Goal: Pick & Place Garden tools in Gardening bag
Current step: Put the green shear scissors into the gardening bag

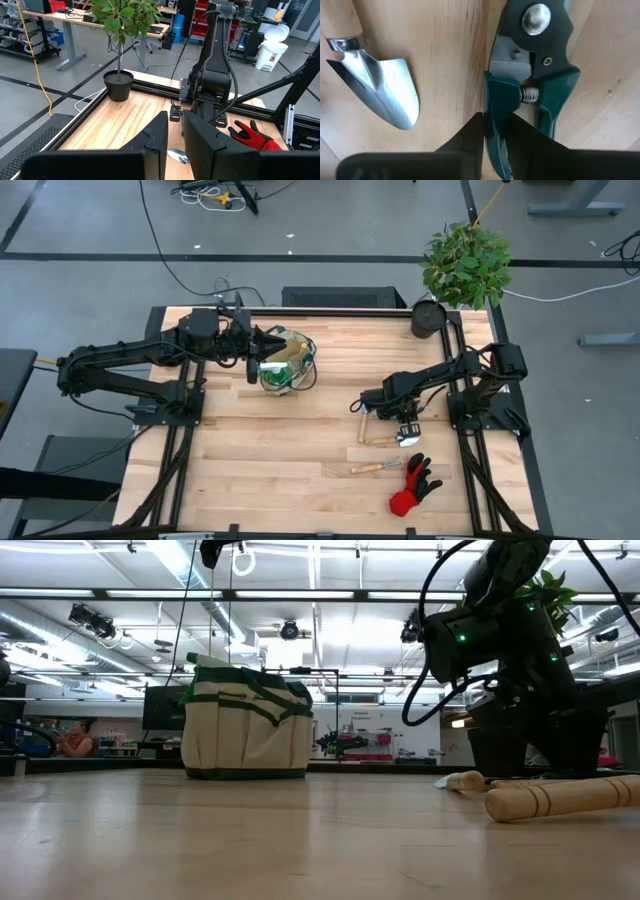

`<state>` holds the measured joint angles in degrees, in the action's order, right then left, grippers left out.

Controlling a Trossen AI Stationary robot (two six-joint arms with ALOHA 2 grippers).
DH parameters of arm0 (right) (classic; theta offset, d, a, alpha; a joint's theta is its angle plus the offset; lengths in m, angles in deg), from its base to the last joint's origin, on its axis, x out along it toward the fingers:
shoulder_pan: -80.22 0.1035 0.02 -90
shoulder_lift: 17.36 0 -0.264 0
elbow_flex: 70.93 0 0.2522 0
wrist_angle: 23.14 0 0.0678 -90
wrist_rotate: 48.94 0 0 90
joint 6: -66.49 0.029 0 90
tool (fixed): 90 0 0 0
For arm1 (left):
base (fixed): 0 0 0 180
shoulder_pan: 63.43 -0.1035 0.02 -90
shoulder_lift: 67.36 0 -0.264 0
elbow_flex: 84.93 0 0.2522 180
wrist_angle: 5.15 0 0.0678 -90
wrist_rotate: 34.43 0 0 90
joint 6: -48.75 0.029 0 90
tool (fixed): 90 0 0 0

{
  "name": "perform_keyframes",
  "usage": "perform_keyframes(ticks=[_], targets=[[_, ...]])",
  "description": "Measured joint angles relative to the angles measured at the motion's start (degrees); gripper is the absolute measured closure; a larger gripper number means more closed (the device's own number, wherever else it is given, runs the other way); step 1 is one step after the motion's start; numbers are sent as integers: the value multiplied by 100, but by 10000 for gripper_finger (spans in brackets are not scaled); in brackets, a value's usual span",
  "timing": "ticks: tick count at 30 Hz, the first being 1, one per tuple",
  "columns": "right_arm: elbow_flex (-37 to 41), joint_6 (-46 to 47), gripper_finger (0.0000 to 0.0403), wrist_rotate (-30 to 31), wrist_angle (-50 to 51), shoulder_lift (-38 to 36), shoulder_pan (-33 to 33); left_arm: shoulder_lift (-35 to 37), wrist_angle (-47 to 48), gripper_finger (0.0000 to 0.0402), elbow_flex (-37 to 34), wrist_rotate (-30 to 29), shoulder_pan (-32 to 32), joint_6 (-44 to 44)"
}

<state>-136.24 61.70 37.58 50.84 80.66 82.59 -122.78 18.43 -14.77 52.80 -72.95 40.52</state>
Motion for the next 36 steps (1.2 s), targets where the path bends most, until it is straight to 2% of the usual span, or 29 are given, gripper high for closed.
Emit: perform_keyframes(ticks=[18,36], targets=[[-25,135,350,-9,28,-86,-2,0,-2,337,-1,0,0,1],[-1214,155,352,302,275,-708,-4,2,-14,337,0,-2,0,2]])
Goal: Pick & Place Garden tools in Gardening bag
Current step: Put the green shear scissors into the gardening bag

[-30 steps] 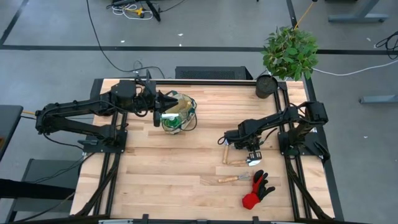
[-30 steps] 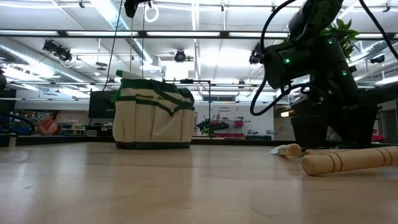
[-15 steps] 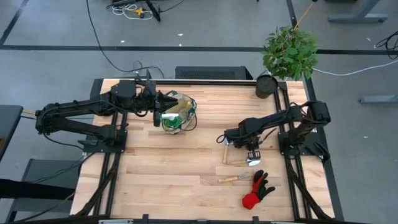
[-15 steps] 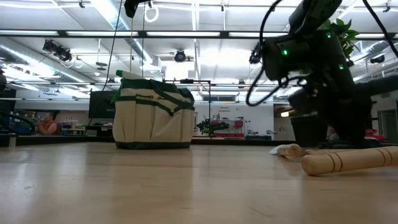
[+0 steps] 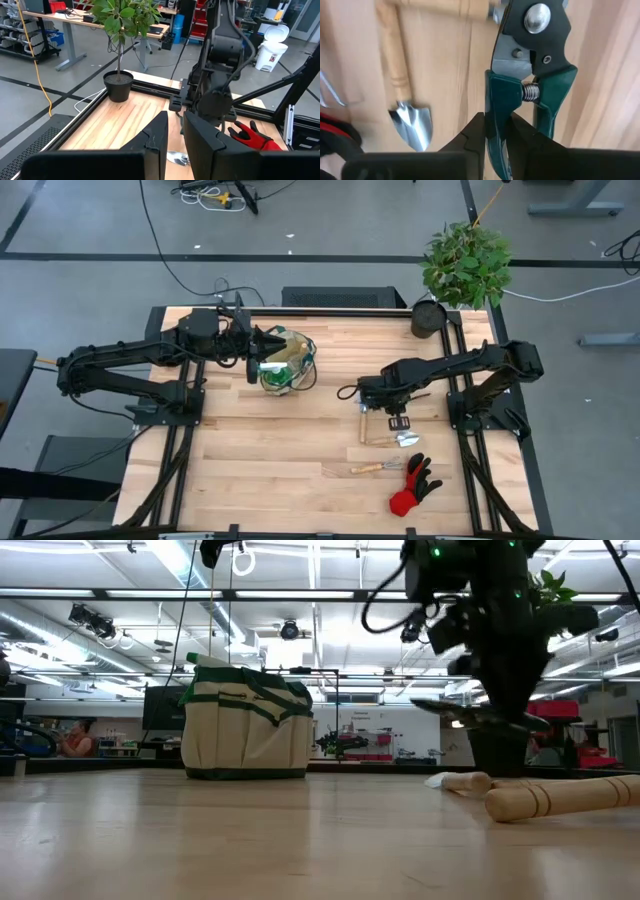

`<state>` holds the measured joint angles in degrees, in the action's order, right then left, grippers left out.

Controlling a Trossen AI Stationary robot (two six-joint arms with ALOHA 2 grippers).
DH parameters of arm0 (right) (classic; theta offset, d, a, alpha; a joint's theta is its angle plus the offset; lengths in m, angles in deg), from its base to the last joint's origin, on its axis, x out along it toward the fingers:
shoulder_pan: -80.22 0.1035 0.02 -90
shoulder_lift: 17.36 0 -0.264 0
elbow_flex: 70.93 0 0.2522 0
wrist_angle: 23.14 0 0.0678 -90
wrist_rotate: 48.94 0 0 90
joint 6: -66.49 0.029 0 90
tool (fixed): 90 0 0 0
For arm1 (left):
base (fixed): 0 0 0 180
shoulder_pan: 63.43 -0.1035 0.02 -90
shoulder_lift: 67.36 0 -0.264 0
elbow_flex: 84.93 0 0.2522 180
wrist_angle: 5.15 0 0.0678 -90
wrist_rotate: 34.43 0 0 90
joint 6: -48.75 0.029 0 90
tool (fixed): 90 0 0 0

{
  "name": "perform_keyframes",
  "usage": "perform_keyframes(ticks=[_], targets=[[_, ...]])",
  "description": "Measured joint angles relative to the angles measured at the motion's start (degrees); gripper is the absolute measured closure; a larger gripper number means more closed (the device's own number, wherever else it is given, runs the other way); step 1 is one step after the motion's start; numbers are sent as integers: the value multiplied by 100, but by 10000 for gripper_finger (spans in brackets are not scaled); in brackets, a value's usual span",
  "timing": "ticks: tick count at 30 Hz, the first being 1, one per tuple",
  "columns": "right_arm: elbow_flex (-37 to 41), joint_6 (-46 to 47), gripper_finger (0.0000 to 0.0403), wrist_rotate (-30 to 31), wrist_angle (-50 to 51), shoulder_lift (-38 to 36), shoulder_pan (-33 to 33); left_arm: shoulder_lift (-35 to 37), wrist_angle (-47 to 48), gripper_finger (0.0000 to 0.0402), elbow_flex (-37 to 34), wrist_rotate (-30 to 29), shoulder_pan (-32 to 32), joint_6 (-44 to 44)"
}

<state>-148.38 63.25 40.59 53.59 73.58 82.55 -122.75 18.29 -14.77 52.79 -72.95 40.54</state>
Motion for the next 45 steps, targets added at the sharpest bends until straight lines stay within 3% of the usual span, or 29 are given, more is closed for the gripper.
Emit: perform_keyframes(ticks=[14,24,45], targets=[[-1422,-20,352,10,-26,-1,0,0,-1,337,0,0,0,-7],[-2338,-70,352,603,-32,-1,0,0,-1,337,0,0,0,0],[-4024,-27,352,603,-426,-1,-96,0,1,337,0,0,0,2]])
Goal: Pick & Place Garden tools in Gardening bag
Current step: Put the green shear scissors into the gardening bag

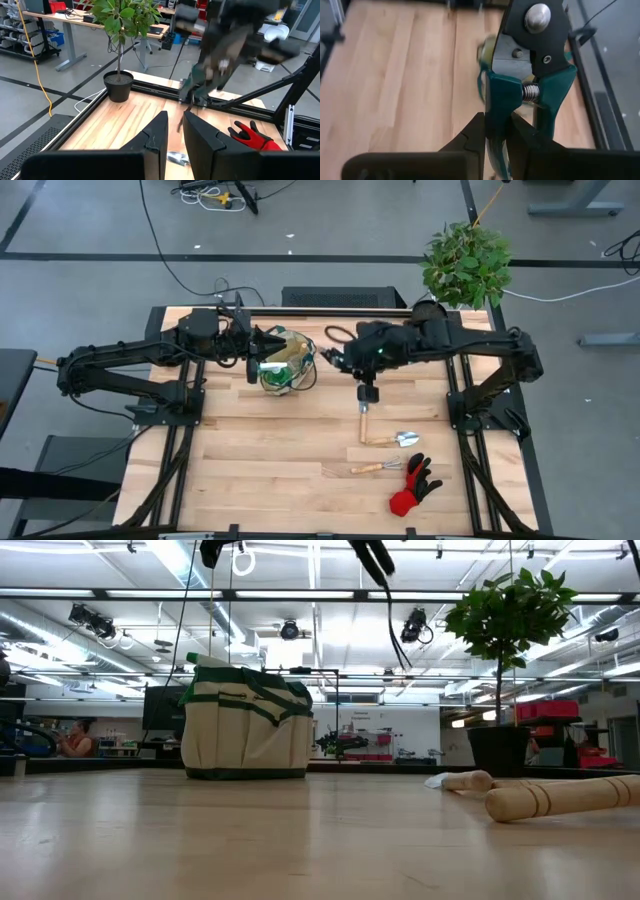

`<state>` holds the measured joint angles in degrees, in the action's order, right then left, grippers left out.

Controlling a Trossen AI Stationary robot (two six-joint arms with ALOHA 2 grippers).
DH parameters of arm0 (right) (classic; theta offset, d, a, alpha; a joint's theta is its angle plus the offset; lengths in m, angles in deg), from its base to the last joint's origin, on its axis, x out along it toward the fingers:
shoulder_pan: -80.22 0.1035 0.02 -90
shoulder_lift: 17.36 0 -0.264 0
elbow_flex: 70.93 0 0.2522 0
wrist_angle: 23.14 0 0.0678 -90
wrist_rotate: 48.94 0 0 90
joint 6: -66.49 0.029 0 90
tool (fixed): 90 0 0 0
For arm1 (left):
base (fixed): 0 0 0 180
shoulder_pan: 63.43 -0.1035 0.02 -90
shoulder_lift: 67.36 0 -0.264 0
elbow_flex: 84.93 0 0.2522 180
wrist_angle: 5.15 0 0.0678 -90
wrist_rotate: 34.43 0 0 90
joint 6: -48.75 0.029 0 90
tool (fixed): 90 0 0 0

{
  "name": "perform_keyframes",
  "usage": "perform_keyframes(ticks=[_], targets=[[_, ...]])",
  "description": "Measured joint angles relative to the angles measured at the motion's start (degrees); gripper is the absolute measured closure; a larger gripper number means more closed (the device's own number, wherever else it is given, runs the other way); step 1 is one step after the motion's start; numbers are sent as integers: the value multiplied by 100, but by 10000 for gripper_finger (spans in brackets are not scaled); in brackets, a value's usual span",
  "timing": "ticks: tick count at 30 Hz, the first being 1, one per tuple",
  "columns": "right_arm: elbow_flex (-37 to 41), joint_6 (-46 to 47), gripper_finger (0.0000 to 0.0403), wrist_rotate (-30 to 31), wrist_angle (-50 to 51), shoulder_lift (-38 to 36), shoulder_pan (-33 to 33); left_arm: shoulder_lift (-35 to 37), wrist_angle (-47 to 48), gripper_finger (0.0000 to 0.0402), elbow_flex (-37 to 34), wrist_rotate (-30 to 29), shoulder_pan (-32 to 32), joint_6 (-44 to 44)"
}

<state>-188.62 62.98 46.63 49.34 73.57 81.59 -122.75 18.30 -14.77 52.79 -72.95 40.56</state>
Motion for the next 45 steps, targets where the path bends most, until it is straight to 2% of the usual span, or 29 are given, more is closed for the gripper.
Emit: perform_keyframes(ticks=[4,12,31,45], targets=[[-218,5,352,0,-361,-121,-76,0,0,337,0,-1,0,0],[-71,35,352,0,-994,-742,-263,0,-2,337,0,1,0,0],[-12,-41,352,-4,-1012,-1639,-363,0,-10,337,0,1,0,-17],[8,-61,352,-179,-1043,-1725,-365,0,-254,337,0,-1,0,46]])
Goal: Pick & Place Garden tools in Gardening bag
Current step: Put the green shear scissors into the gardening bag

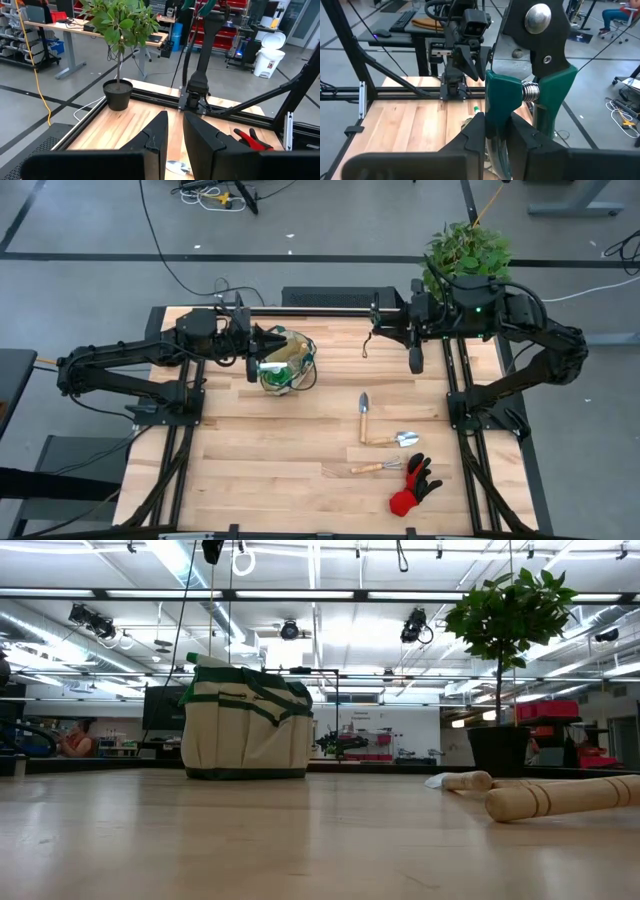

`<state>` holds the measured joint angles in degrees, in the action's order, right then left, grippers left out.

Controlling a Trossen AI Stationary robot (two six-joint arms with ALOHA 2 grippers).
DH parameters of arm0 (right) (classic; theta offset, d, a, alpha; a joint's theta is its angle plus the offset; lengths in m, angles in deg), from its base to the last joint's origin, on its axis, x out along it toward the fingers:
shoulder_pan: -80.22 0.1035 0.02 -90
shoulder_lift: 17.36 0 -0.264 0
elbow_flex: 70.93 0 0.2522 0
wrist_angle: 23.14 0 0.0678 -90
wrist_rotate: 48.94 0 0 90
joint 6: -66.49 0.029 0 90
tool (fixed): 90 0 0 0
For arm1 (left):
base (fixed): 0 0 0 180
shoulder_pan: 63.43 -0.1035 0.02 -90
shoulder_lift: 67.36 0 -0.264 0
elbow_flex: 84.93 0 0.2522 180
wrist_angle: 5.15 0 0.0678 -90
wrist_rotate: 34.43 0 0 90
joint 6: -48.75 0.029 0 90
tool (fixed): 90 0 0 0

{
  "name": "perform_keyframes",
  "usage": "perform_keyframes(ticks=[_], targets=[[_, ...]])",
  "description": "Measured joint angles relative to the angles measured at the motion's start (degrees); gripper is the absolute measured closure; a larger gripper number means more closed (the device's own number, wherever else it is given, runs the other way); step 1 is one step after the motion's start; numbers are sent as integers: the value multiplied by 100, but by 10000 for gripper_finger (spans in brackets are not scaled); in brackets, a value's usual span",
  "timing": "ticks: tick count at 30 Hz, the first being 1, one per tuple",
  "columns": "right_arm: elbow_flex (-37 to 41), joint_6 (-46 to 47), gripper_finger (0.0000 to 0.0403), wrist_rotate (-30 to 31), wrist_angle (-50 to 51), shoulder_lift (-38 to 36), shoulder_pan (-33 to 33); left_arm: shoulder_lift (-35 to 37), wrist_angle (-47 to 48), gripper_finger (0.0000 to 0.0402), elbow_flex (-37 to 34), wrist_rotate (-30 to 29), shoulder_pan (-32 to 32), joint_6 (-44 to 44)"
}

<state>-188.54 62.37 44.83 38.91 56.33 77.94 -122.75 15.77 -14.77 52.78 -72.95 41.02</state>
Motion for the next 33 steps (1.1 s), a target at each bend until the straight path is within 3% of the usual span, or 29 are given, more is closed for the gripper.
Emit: perform_keyframes(ticks=[8,20,26,33], targets=[[1028,754,352,-56,-1035,-144,-25,0,-1,337,0,0,0,1],[2911,2608,352,-1092,-3524,-366,-377,0,0,337,0,0,0,-26],[3251,3257,352,-1243,-3916,-384,-519,0,0,337,0,0,0,-64],[3407,3368,352,-1246,-3938,-385,-633,0,0,337,0,0,0,-59]])
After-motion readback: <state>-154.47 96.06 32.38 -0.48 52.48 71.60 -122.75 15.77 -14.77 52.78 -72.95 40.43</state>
